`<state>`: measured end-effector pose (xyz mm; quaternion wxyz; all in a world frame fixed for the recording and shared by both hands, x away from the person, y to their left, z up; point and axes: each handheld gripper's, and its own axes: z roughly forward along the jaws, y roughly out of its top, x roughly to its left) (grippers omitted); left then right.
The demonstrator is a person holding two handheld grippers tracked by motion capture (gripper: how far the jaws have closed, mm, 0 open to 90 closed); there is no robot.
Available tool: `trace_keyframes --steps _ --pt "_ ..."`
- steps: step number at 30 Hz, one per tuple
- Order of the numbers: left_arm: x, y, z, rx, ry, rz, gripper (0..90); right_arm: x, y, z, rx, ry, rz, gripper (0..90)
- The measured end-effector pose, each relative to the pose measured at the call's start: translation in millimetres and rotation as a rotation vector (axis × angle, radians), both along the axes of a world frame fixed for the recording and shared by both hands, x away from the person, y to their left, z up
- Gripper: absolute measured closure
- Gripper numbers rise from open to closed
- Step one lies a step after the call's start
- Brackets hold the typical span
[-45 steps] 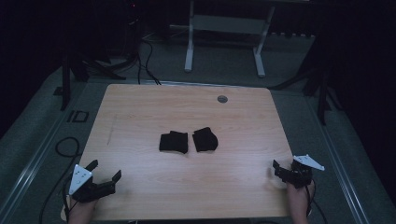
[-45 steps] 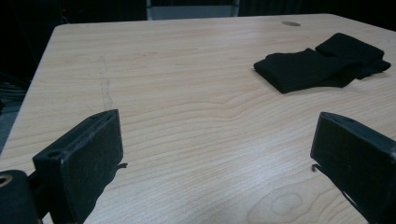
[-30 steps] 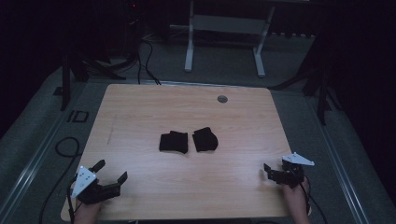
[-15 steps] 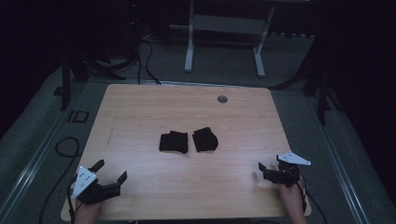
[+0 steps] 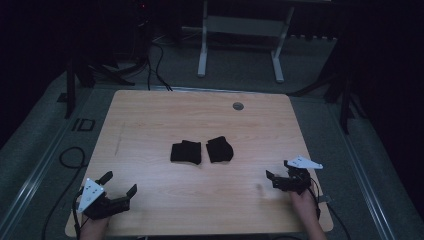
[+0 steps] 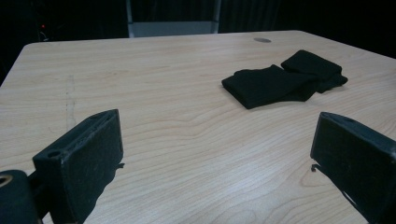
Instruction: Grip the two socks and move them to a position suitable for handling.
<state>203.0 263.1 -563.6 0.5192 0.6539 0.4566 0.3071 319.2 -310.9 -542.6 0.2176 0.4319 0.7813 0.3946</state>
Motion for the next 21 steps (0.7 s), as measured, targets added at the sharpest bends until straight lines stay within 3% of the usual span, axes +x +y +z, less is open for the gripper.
trace_keyframes --steps 6,11,16,18,21 --pt "0.0 -0.5 -0.1 0.003 0.007 0.003 2.8 7.2 21.0 2.9 0.025 0.010 0.080 13.6" --pt "0.2 -1.6 -0.5 0.004 0.011 -0.003 2.8 12.0 43.6 5.4 -0.025 0.007 0.156 13.4" --pt "-0.1 -3.1 -0.5 0.018 0.009 -0.008 2.8 21.3 64.1 10.3 -0.033 0.009 0.156 13.3" --pt "0.4 -3.9 -0.9 0.022 0.014 -0.015 2.8 26.6 71.6 13.6 -0.005 0.019 0.153 13.3" --pt "0.7 -5.3 -1.1 0.032 0.017 -0.025 2.8 34.4 84.6 17.9 -0.010 0.017 0.164 12.2"
